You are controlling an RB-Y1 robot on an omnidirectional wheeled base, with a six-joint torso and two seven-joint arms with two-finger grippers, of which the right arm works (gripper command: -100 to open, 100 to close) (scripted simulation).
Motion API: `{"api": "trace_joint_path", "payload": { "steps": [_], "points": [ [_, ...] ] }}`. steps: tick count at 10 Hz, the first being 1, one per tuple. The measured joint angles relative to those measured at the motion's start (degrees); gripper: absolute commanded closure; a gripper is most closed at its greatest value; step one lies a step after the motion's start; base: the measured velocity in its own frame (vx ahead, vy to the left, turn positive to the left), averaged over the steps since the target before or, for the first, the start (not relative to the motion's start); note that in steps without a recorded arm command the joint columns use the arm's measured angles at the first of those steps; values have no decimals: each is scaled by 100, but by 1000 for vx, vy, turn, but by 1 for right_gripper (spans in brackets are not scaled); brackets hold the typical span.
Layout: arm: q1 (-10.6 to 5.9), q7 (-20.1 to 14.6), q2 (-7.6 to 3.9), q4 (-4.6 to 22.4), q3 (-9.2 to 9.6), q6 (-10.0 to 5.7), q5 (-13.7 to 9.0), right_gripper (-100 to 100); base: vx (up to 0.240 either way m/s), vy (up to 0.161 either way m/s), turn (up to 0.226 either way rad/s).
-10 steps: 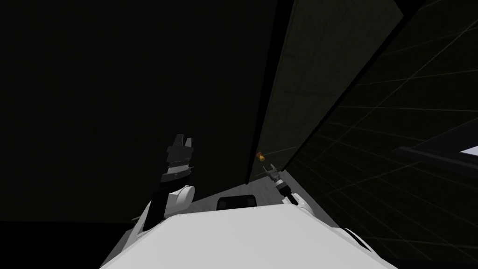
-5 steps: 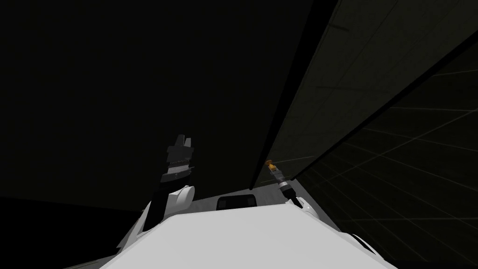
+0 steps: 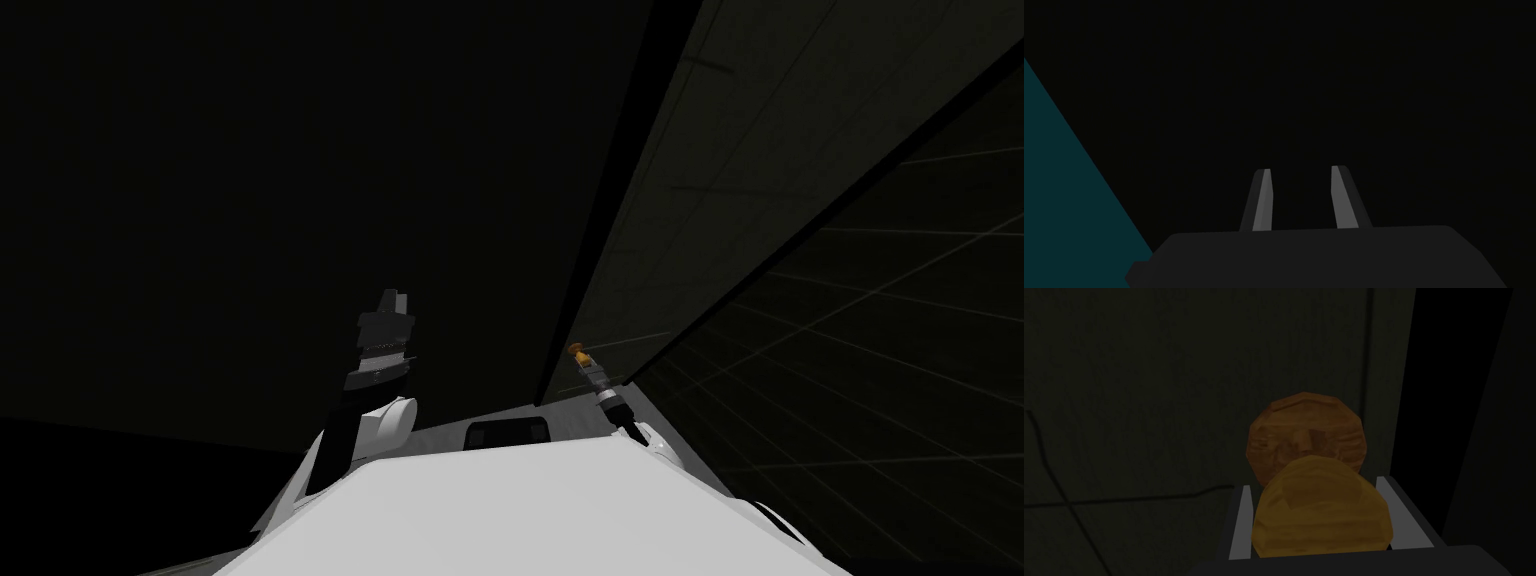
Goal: Pull the door open
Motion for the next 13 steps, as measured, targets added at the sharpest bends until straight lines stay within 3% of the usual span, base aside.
{"api": "trace_joint_path", "payload": {
  "steps": [13],
  "points": [
    [-78,-1698,86,-49,62,146,-506,100,-51,-28,66]
  ]
}}
